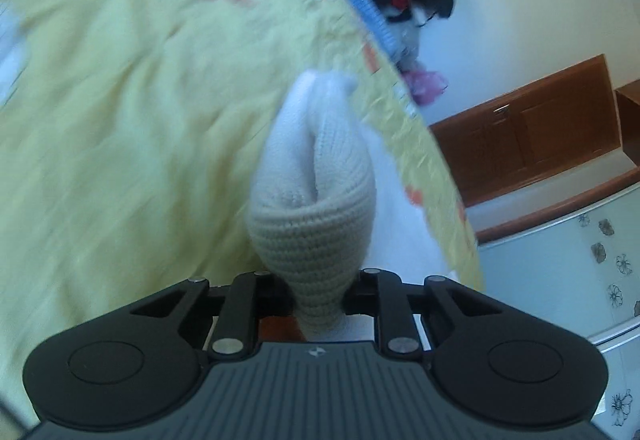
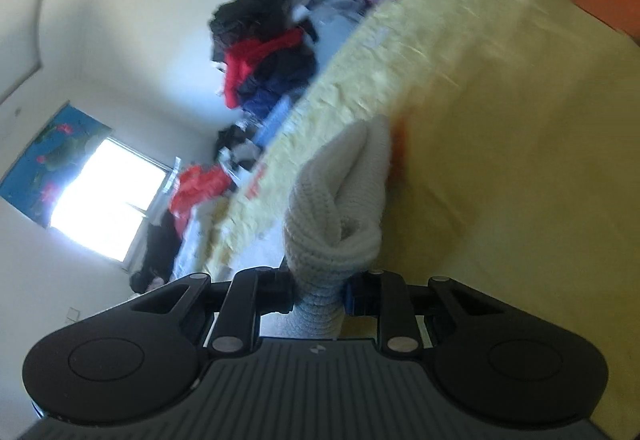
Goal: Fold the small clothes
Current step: 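Lift the sweater side with both grippers and fold it over the body, then open both grippers and release the folded sweater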
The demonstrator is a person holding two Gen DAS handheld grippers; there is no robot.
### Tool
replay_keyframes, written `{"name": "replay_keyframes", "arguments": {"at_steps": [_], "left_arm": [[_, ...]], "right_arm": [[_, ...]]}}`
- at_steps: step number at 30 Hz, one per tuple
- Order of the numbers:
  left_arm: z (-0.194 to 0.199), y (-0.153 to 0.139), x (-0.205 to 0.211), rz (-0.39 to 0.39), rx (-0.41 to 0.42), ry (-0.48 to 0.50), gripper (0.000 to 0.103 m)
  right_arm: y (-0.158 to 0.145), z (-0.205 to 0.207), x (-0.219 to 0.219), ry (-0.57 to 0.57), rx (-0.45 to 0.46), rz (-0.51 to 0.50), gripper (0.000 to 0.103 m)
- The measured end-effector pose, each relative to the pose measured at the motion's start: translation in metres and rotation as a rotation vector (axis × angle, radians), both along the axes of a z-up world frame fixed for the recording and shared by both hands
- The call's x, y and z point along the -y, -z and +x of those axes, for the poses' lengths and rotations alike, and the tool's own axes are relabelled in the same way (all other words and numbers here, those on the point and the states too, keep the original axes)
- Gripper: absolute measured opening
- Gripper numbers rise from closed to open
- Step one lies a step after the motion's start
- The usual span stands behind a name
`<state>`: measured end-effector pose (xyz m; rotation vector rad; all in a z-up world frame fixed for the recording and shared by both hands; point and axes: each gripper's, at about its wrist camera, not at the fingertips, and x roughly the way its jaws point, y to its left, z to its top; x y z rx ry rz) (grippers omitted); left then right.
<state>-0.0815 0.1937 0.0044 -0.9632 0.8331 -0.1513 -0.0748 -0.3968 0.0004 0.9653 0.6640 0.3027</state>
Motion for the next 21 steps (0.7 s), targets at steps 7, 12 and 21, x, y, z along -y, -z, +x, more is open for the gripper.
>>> {"name": "replay_keyframes", "arguments": {"at_steps": [7,12,21], "left_arm": [[-0.027,0.008,-0.014,0.037,-0.024,0.044,0.027],[-0.047,-0.035,-0.040,0.117,0.037,0.043,0.049],[0.051,-0.102,-0.005,0.550,0.234,-0.008,0.093]], "right_arm": [[0.017,-0.026,0.005,0.020,-0.091,0.023,0.037],[-0.008,-0.032,0.030,0.100,-0.080,-0.109,0.060],[-0.054,0.091,0.008,-0.078,0.052,-0.442,0.068]]}}
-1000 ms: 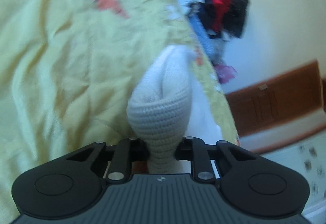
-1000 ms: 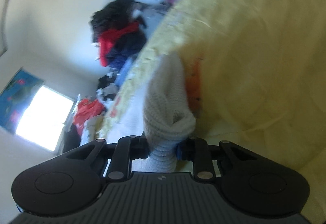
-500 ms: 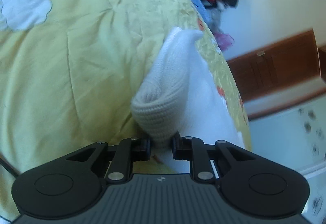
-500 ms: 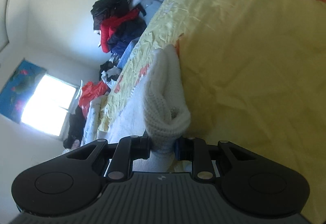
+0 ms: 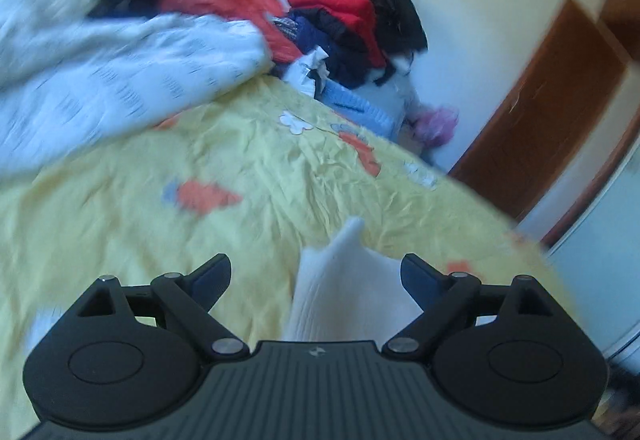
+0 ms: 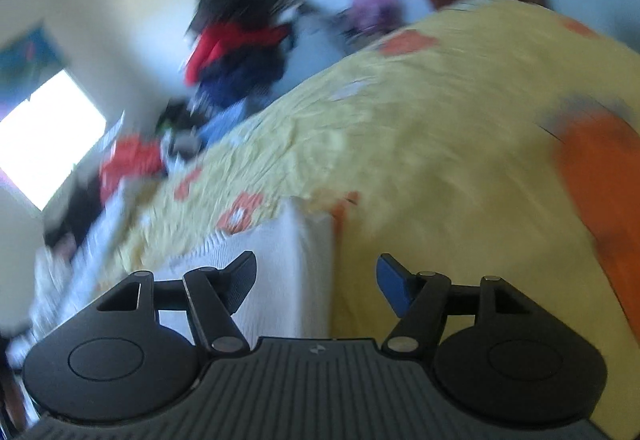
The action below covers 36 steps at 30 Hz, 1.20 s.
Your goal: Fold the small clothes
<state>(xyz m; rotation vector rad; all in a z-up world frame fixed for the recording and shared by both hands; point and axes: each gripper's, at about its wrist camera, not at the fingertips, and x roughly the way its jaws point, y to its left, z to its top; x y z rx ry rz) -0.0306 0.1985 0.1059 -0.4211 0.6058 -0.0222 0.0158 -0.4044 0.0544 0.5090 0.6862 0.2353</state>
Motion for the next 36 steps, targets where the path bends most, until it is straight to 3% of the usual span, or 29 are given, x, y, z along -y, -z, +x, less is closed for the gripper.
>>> {"name": "replay_keyframes", "arguments": {"at_steps": [4,6,7,8,9,10,11,12,14,16,20,24,27,29,32,36], "left_arm": [[0.076,0.021,0.047,0.193,-0.095,0.076,0.092],[0.104,0.036,0.060,0.206,-0.179,0.089,0.091],[0.112,0.044,0.065,0.199,-0.201,0.106,0.080],[0.117,0.050,0.068,0.194,-0.215,0.122,0.063],[0.122,0.058,0.073,0.210,-0.240,0.124,0.056],[0.123,0.063,0.076,0.250,-0.246,0.114,0.036],[0.122,0.066,0.079,0.295,-0.230,0.114,0.015],[0.121,0.067,0.077,0.295,-0.203,0.116,0.012],[0.113,0.066,0.064,0.229,-0.177,0.060,0.011],[0.112,0.071,0.054,0.211,-0.181,-0.020,0.010],[0.106,0.078,0.067,0.300,-0.142,-0.033,0.010],[0.093,0.059,0.074,0.347,-0.116,-0.033,0.013],[0.072,0.029,0.082,0.397,0.004,-0.046,0.017],[0.070,0.017,0.096,0.429,0.085,-0.016,0.030],[0.090,0.023,0.120,0.438,0.066,0.057,0.057],[0.122,0.060,0.135,0.485,-0.060,0.087,0.058]], "right_arm": [[0.000,0.064,-0.039,-0.105,-0.028,-0.134,0.068],[0.004,0.086,-0.051,-0.125,-0.045,-0.217,0.067],[0.006,0.093,-0.056,-0.145,-0.051,-0.238,0.067],[0.010,0.100,-0.061,-0.169,-0.058,-0.251,0.057],[0.016,0.107,-0.068,-0.197,-0.068,-0.254,0.034],[0.021,0.111,-0.071,-0.232,-0.088,-0.245,0.013],[0.022,0.113,-0.073,-0.255,-0.087,-0.228,0.013],[0.020,0.112,-0.075,-0.270,-0.068,-0.225,0.012],[0.007,0.110,-0.076,-0.253,0.001,-0.220,0.012],[-0.001,0.108,-0.066,-0.182,0.068,-0.156,0.012],[0.031,0.122,-0.070,-0.149,-0.040,-0.205,0.012],[0.019,0.104,-0.064,-0.059,-0.023,-0.173,0.046],[-0.012,0.072,-0.051,-0.023,0.104,-0.104,0.055],[-0.023,0.064,-0.054,-0.042,0.136,-0.060,0.059],[-0.021,0.072,-0.084,-0.119,0.108,-0.089,0.062],[0.007,0.093,-0.124,-0.143,0.032,-0.249,0.062]]}}
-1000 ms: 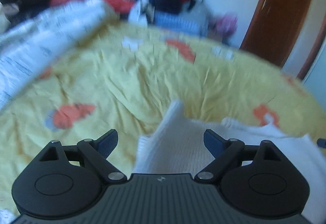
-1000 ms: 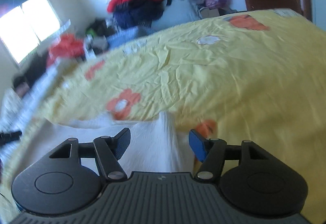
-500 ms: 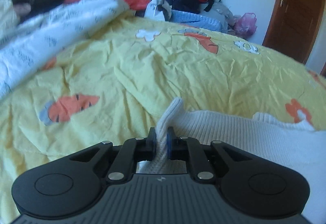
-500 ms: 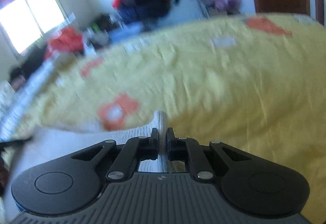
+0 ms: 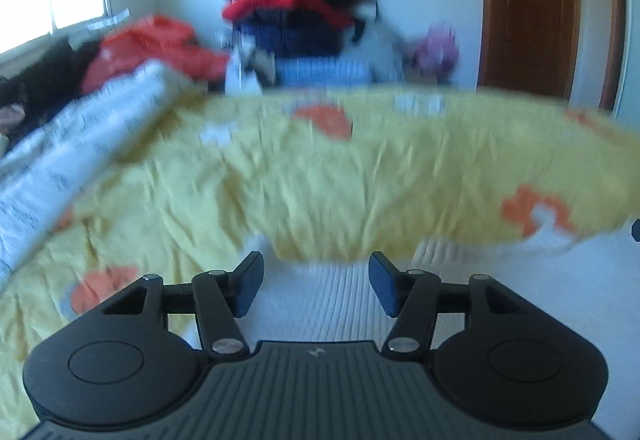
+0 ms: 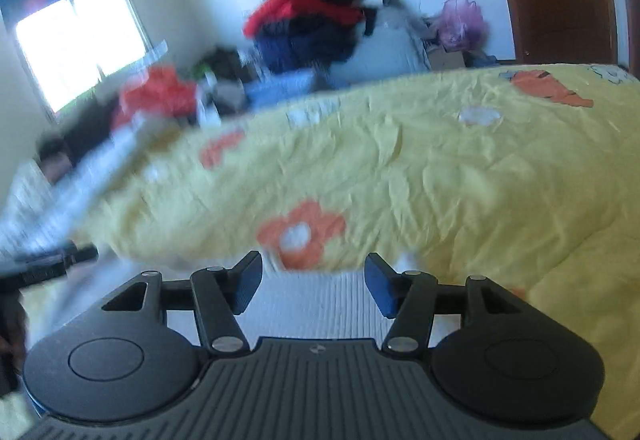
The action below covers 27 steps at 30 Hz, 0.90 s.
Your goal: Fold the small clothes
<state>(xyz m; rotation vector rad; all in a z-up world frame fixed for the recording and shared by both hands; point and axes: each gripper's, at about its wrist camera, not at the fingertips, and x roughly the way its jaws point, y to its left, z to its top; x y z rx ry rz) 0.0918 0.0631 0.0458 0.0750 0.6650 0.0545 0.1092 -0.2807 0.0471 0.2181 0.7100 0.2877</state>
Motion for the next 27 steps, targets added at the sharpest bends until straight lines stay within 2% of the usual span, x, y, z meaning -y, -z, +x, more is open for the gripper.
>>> {"name": "replay_keyframes", "arguments": {"at_steps": [2,3,5,7,8,11,13,15,17,18,19,21,22,24,25,26,27], "left_arm": [[0.005,0.022,-0.006,0.027,-0.052,-0.007,0.062],[0.001,0.028,-0.015,-0.007,-0.023,0.004,0.063],[-0.002,0.028,-0.033,-0.105,-0.010,-0.008,0.063],[-0.001,0.030,-0.038,-0.132,-0.010,-0.026,0.063],[0.000,0.031,-0.033,-0.112,-0.012,-0.027,0.064],[-0.004,0.028,-0.024,-0.057,0.003,-0.033,0.064],[-0.019,0.016,-0.021,-0.024,0.042,-0.083,0.062],[-0.049,-0.004,-0.014,-0.007,0.107,-0.112,0.067],[-0.088,-0.018,-0.008,-0.084,0.198,-0.064,0.085],[-0.100,-0.020,-0.003,-0.116,0.219,-0.035,0.087],[-0.109,-0.019,0.005,-0.138,0.216,-0.005,0.088],[-0.113,-0.009,0.020,-0.163,0.147,0.062,0.088],[-0.111,-0.003,0.025,-0.166,0.118,0.077,0.088],[-0.105,0.017,0.032,-0.134,0.057,0.068,0.088],[-0.101,0.028,0.031,-0.126,0.033,0.066,0.092],[-0.105,0.035,0.030,-0.116,0.084,0.081,0.094],[-0.105,0.039,0.028,-0.114,0.095,0.090,0.094]], "right_arm": [[0.019,0.004,-0.002,0.015,-0.031,-0.078,0.060],[0.023,0.000,-0.001,0.004,0.002,-0.092,0.059],[0.026,-0.002,0.008,0.009,0.010,-0.035,0.058],[0.030,-0.001,0.016,0.024,0.012,0.007,0.057],[0.030,0.001,0.017,0.032,0.011,0.014,0.057],[0.028,-0.002,0.007,0.031,0.019,-0.049,0.058],[0.021,-0.008,0.000,0.052,0.023,-0.102,0.059],[-0.003,-0.033,-0.005,0.106,0.086,-0.139,0.064],[-0.020,-0.062,-0.008,0.041,0.168,-0.061,0.071],[-0.023,-0.075,-0.015,-0.006,0.182,-0.035,0.081],[-0.023,-0.082,-0.023,-0.040,0.184,-0.037,0.088],[-0.013,-0.093,-0.047,-0.108,0.188,-0.128,0.086],[-0.005,-0.096,-0.059,-0.122,0.199,-0.206,0.087],[0.013,-0.093,-0.069,-0.109,0.168,-0.298,0.087],[0.024,-0.089,-0.068,-0.098,0.125,-0.307,0.091],[0.032,-0.088,-0.060,-0.082,0.134,-0.264,0.093],[0.035,-0.088,-0.053,-0.077,0.134,-0.216,0.093]]}}
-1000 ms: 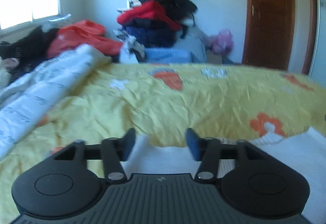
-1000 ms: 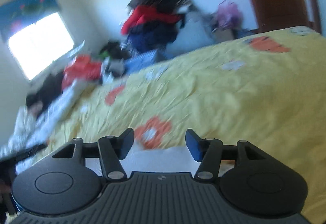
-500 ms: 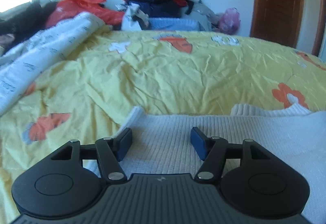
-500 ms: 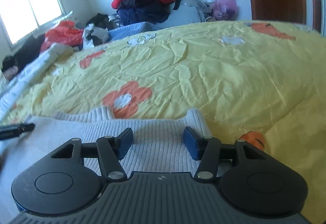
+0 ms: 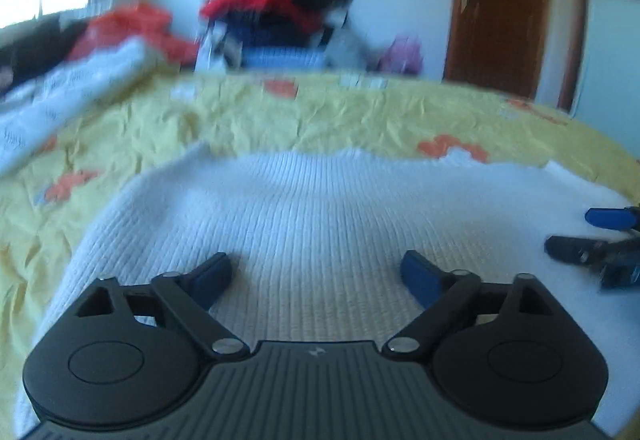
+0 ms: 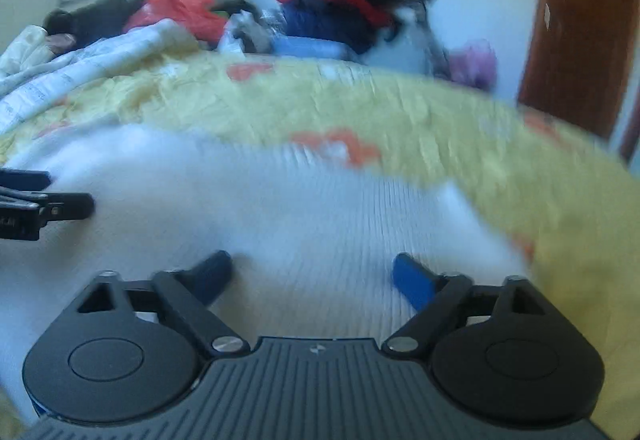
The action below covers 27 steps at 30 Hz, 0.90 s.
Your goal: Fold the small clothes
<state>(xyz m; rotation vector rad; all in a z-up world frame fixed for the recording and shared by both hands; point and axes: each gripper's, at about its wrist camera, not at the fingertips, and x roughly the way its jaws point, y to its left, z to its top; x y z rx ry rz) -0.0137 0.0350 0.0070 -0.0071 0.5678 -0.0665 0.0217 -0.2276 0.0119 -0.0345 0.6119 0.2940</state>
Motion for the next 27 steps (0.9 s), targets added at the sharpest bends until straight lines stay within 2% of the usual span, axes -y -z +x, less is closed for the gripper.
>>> {"name": "replay_keyframes", "arguments": {"at_steps": [5,7,8,10,14,16,18,21,22,24,25,27], "left_arm": [[0.006,-0.001,0.000,0.009,-0.018,0.006,0.097],[-0.003,-0.008,-0.001,0.015,-0.013,-0.012,0.097],[-0.014,-0.014,-0.005,-0.007,-0.008,-0.041,0.097],[-0.042,-0.026,-0.020,-0.100,0.028,-0.070,0.097],[-0.107,-0.033,-0.069,-0.383,0.087,-0.209,0.098],[-0.128,-0.025,-0.090,-0.522,0.051,-0.292,0.098],[-0.137,-0.012,-0.106,-0.638,-0.016,-0.327,0.098],[-0.133,0.003,-0.117,-0.737,-0.101,-0.374,0.098],[-0.133,0.003,-0.119,-0.769,-0.082,-0.381,0.100],[-0.123,0.005,-0.122,-0.837,-0.106,-0.387,0.100],[-0.116,0.006,-0.123,-0.860,-0.120,-0.399,0.100],[-0.104,0.005,-0.121,-0.857,-0.115,-0.421,0.099]], "right_arm": [[0.001,0.005,0.000,-0.009,-0.014,0.002,0.097],[0.001,0.002,0.003,-0.010,-0.007,0.024,0.097],[0.001,0.000,0.004,-0.009,-0.002,0.029,0.097],[0.001,-0.001,0.002,-0.006,0.008,0.024,0.097],[0.002,-0.001,0.002,-0.006,0.012,0.033,0.098],[0.002,-0.002,0.004,-0.009,0.012,0.044,0.099],[0.002,-0.001,0.005,-0.010,0.014,0.052,0.099],[0.002,-0.002,0.006,-0.011,0.017,0.064,0.099],[0.002,-0.003,0.006,-0.011,0.019,0.068,0.099],[0.002,-0.004,0.007,-0.010,0.024,0.078,0.099],[0.002,-0.005,0.008,-0.010,0.026,0.084,0.099],[0.002,-0.006,0.010,-0.010,0.029,0.102,0.099]]}}
